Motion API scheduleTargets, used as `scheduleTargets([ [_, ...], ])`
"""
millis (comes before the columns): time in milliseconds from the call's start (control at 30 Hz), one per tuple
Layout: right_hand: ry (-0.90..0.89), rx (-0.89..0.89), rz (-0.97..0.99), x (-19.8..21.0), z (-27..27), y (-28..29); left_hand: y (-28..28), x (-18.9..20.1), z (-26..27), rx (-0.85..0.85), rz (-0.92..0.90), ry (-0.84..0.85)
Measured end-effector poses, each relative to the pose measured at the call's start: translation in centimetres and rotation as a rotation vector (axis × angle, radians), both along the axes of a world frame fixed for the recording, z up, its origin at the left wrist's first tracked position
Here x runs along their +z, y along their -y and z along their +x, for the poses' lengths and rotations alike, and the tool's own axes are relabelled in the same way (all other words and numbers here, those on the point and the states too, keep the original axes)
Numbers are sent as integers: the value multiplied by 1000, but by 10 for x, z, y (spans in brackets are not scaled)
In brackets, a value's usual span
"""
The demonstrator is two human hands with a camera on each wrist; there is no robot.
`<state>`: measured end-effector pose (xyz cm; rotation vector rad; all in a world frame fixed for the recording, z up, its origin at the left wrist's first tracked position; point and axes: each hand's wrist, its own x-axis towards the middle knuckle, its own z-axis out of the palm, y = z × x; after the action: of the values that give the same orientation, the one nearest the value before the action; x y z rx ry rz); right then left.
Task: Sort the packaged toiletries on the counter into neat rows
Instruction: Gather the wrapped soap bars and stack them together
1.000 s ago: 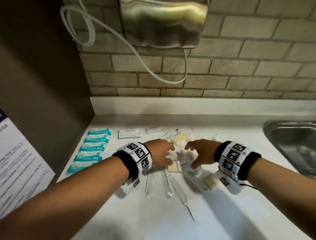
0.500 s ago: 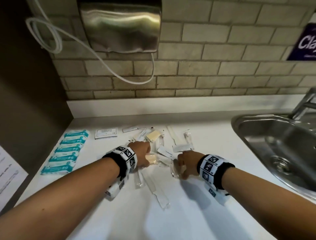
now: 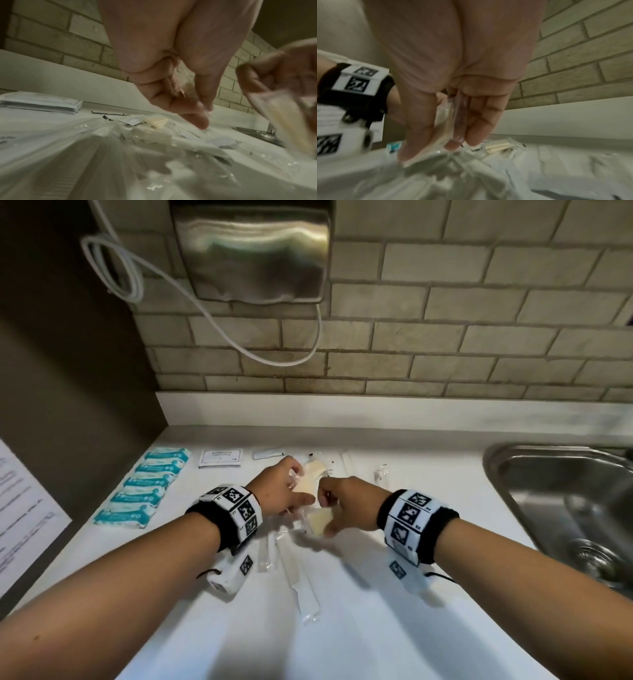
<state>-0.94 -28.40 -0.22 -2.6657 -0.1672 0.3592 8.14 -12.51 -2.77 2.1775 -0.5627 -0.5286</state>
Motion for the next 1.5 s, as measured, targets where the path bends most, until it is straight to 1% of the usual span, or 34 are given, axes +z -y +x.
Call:
scheduleTargets([
  [67,104,-12,66,2,14,-1,0,1,-3,23,-59,24],
  [167,223,-63,146,2,35,4,-1,6,-5,102,-254,-92],
  [200,249,-79,171,2,41,6,-3,9,-5,123,-279,-117],
  [300,328,-121,187,-1,59,7,-10,17,-2,96,-257,-126],
  [367,311,-147,197,0,73,7,-16,21,6,88,-234,-93],
  [467,163,-101,75,3,93,15,-31,32,20,134,-200,-56],
  [533,80,-77,-14,-1,108,21,-43,43,32,173,-212,-33],
  [667,-30,7,-337,-24,134,19,-56,59,54,249,-273,-18],
  [733,-64,41,-411,-35,139,16,-56,62,61,267,-285,-16],
  [800,-70,53,-455,-41,143,16,-56,61,66,280,-290,-16],
  [867,-55,77,-546,-47,146,14,-58,57,71,291,-274,-2],
  [933,-7,116,-636,-44,146,12,-62,53,74,307,-233,33],
  [1000,13,164,-679,-36,144,11,-66,47,77,315,-190,71],
  [1067,-28,195,-656,-29,143,12,-68,42,79,315,-160,85],
  [1233,-119,198,-486,-17,160,3,-69,36,85,295,-110,101],
  [1333,-84,202,-385,-4,173,-14,-70,36,90,294,-108,133],
  [1400,-110,238,-372,-5,173,-21,-71,37,93,294,-114,133],
  [1500,-154,282,-390,-24,168,-21,-74,35,97,285,-123,118],
])
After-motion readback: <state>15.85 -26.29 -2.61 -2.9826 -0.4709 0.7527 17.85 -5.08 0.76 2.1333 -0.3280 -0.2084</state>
